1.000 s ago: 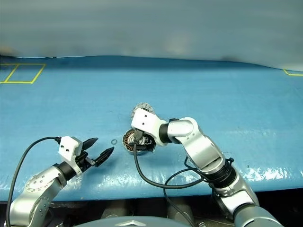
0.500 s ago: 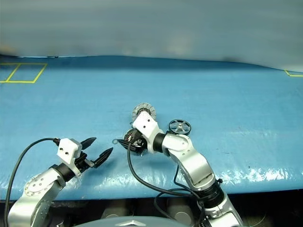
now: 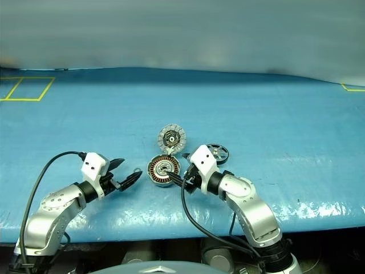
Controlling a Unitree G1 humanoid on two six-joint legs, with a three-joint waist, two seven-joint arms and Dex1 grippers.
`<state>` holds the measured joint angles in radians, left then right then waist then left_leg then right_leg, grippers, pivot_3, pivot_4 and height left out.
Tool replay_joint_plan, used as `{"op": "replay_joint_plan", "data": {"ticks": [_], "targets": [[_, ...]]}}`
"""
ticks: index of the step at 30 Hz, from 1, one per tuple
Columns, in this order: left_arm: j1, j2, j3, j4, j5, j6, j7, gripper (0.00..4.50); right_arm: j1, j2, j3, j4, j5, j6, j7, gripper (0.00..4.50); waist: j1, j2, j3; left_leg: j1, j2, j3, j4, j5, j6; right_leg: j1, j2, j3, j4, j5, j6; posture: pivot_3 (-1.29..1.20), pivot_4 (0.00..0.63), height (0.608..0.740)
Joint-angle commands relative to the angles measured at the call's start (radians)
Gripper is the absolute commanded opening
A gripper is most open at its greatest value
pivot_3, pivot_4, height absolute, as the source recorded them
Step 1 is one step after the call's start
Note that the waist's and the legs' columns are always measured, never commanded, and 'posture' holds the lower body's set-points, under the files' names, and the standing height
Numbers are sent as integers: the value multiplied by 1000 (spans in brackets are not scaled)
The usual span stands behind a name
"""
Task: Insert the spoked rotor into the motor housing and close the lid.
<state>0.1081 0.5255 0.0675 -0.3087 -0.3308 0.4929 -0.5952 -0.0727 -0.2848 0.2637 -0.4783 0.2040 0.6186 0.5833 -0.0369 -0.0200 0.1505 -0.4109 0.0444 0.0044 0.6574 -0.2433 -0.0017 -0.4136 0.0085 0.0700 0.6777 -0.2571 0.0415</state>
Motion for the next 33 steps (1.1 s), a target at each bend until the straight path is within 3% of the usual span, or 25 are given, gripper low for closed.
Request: {"op": "replay_joint_plan", "data": {"ticks": [1, 16, 26, 33], "targets": [[-16, 18, -7, 15, 15, 16, -3, 4500, 5, -1, -15, -42, 18, -19, -17, 3861, 0, 0, 0, 0, 0, 0, 0, 0, 0, 0, 0, 0, 0, 0, 0, 0, 150, 740], [-51, 48, -7, 76, 33, -8, -48, 4500, 4, 3, 5, -36, 27, -30, -54, 3861, 1, 0, 0, 0, 0, 0, 0, 0, 0, 0, 0, 0, 0, 0, 0, 0, 150, 740], [-171, 27, -106, 195, 117, -77, -66, 4500, -9, 11, 20, -24, 28, -42, -57, 3861, 3, 0, 0, 0, -1, 0, 1, 0, 0, 0, 0, 0, 0, 1, 1, 0, 150, 740], [-128, 57, -129, 208, 162, -83, -75, 4500, 0, 10, 12, -37, 31, -36, -69, 3861, 0, 0, 0, 0, 0, 0, 1, 0, 0, 1, 0, 0, 0, 1, 0, 0, 150, 740]]}}
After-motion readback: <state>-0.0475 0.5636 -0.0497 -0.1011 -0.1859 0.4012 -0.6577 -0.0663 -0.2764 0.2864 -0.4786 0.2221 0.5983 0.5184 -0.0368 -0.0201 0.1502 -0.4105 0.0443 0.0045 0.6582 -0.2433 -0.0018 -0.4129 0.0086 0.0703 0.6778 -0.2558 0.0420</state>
